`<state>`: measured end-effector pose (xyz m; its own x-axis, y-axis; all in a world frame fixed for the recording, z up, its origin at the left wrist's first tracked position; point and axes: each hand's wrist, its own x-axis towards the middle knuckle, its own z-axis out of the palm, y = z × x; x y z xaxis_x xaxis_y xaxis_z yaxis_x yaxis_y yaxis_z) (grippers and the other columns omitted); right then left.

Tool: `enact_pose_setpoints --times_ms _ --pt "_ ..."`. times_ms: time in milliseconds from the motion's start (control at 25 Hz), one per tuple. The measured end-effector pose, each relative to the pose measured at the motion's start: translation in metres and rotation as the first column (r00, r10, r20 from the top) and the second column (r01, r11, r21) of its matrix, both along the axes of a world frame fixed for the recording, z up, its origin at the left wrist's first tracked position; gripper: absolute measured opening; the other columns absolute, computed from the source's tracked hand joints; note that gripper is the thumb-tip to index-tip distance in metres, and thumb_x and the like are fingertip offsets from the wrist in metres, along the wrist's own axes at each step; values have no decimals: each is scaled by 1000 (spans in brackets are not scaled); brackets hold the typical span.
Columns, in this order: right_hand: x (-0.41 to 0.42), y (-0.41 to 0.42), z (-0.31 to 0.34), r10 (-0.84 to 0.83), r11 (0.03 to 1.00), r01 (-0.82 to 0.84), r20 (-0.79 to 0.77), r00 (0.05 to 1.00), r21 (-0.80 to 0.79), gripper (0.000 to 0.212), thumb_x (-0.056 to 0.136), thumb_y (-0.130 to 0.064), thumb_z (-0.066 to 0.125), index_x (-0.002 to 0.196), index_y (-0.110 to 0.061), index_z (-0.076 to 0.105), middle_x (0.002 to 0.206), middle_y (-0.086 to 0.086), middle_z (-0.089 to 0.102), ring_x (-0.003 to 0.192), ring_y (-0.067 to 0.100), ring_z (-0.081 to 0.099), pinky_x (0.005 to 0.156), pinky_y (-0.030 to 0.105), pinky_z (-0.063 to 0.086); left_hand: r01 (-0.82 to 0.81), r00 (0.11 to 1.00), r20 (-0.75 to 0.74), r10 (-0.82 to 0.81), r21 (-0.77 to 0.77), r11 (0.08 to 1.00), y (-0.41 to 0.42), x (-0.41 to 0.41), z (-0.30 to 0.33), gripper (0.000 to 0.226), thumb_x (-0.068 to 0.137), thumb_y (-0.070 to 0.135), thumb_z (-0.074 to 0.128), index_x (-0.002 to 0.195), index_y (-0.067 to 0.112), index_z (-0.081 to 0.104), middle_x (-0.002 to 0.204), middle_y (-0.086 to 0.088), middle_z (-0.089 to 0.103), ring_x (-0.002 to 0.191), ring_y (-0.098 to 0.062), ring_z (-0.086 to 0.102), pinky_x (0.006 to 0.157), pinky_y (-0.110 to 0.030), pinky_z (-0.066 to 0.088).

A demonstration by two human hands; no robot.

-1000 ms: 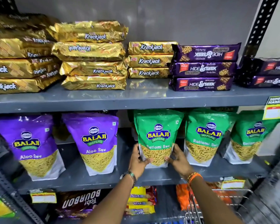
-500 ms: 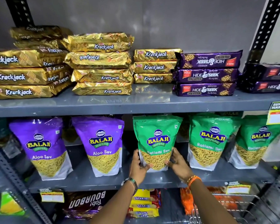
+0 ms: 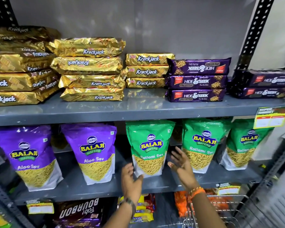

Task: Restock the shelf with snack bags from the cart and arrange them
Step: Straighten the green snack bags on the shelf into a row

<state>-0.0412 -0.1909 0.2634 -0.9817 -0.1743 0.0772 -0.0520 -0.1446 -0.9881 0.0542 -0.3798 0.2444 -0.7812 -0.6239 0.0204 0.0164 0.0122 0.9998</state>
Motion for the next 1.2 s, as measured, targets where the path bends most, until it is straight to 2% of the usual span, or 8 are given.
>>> enact_pose_setpoints --times_ms 120,240,480,640,800,960,1080,1200 --pt "5 39 -7 -479 859 475 23 877 -191 43 82 14 66 113 -16 64 112 9 65 104 22 61 84 24 56 12 1000 20 -12 22 1000 43 30 9 41 73 -13 71 92 22 61 90 -7 68 87 -30 67 76 -24 55" --pt "-2 74 -12 -648 734 648 76 758 -202 43 83 13 66 113 -17 58 119 10 57 120 32 55 90 29 48 376 926 48 -375 -15 926 85 14 15 35 80 -2 73 107 18 63 107 -2 68 101 -17 65 94 -24 53" --pt "-33 117 -11 -330 940 329 -7 944 93 77 85 8 67 149 -6 27 150 6 36 136 20 38 107 38 41 526 840 96 -534 99 845 121 -100 23 73 88 3 65 150 20 30 152 0 35 141 -20 36 120 -41 30" --pt "-45 132 -1 -146 957 160 -73 987 244 65 89 8 63 143 -6 31 132 -1 46 123 12 42 84 0 46 614 778 122 -617 65 787 122 -139 6 77 84 -13 52 149 22 28 157 -11 35 140 -29 39 113 -43 38" --pt "-52 138 -10 -51 976 56 -30 998 210 57 92 7 59 136 -22 36 134 5 53 126 19 49 87 10 52 567 811 85 -579 131 813 134 -122 -5 74 82 -15 44 146 21 35 146 -16 47 131 -36 50 82 -34 50" --pt "-57 140 -15 -45 986 36 50 998 162 59 91 11 56 138 -20 38 130 4 58 130 25 50 104 33 45 605 789 36 -614 131 785 135 -104 3 80 70 -1 58 144 24 39 143 -8 51 129 -26 53 101 -41 51" --pt "-60 144 -13 -31 994 22 83 996 109 64 77 -1 79 128 -23 47 124 6 66 118 24 61 102 40 50 368 929 30 -368 9 930 132 -71 13 57 72 -16 69 115 19 57 110 -6 64 104 -24 62 81 -15 51" --pt "-61 144 -12 -24 988 16 54 998 153 73 67 -2 87 126 -17 47 118 5 67 110 21 65 86 27 58 -142 990 -42 138 -104 984 91 -27 -3 53 55 -3 81 84 24 46 82 -7 56 77 -30 57 69 -24 48"
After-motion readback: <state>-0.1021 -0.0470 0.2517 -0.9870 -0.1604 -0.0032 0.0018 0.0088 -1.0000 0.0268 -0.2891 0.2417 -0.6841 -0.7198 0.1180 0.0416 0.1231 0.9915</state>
